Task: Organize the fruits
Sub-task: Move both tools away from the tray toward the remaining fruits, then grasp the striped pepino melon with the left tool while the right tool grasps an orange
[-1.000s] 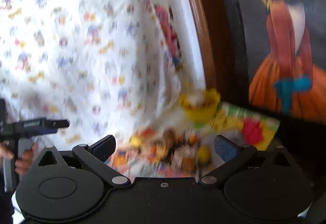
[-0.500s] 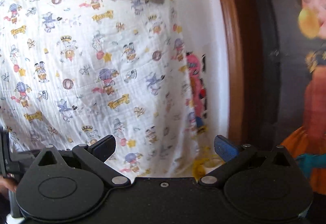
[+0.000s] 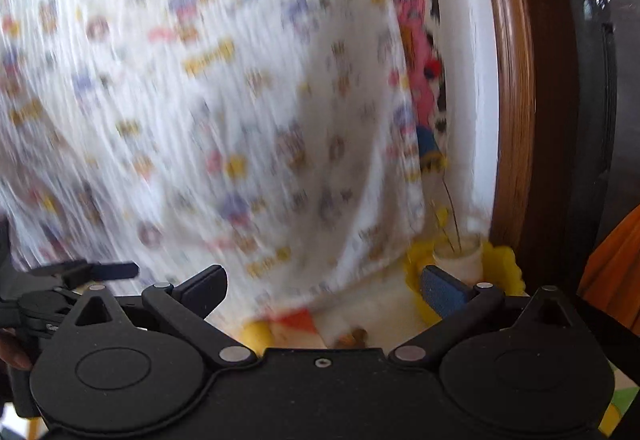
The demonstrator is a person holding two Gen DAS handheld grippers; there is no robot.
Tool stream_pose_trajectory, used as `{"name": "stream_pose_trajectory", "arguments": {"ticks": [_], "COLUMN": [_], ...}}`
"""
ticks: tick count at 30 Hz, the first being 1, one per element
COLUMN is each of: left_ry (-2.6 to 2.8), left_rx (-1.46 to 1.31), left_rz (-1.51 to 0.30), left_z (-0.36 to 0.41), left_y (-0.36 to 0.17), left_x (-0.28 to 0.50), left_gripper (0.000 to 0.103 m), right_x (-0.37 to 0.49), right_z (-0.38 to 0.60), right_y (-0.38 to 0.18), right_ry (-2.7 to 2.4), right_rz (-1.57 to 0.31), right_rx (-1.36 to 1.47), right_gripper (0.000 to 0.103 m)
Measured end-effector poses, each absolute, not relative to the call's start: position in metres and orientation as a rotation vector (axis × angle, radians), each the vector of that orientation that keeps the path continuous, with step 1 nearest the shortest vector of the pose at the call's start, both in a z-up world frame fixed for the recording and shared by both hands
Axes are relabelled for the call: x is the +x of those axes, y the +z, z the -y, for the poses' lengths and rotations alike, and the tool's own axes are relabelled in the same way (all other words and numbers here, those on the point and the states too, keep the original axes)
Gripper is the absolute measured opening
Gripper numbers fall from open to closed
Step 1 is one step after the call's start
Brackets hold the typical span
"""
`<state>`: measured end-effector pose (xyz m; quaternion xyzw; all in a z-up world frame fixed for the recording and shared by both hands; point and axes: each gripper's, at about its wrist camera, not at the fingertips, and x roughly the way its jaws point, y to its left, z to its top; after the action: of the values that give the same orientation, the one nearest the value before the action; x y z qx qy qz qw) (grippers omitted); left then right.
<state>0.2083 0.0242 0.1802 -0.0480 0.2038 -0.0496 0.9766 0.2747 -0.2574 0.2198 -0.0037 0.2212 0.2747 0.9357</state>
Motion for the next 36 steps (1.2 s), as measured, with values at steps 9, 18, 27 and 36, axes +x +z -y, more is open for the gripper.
{"name": "stream_pose_trajectory", "arguments": {"ticks": [9,18,27,36], "left_ry": [-0.177,-0.241,-0.289,-0.319], "left_rx": [0.024,0.123,0.266,0.345], "left_rz": [-0.476,-0.53,-0.594,-0.618], "left_z": [0.011,0.029,0.041,0.049], "left_y": [0.094,0.048,0.016,0.003], "left_x": [0.232,0.255,0.286,0.302], "left_gripper": [0.103,0.103,0.101,0.087], "right_x": [0.32,0.35,0.4,0.423], "right_z": [0.251,0.245,0.24,0.232], "right_y": [0.134,0.059,0.021,-0.007], "right_ry": [0.658,0.693,0.698,0.734], "right_rz": [-0.579,-0.648,-0.772,-0.83], "right_rx": [-0.376,-0.636,-0.604,-0.574], "right_gripper": [0.103,0.102,0.098,0.085]}}
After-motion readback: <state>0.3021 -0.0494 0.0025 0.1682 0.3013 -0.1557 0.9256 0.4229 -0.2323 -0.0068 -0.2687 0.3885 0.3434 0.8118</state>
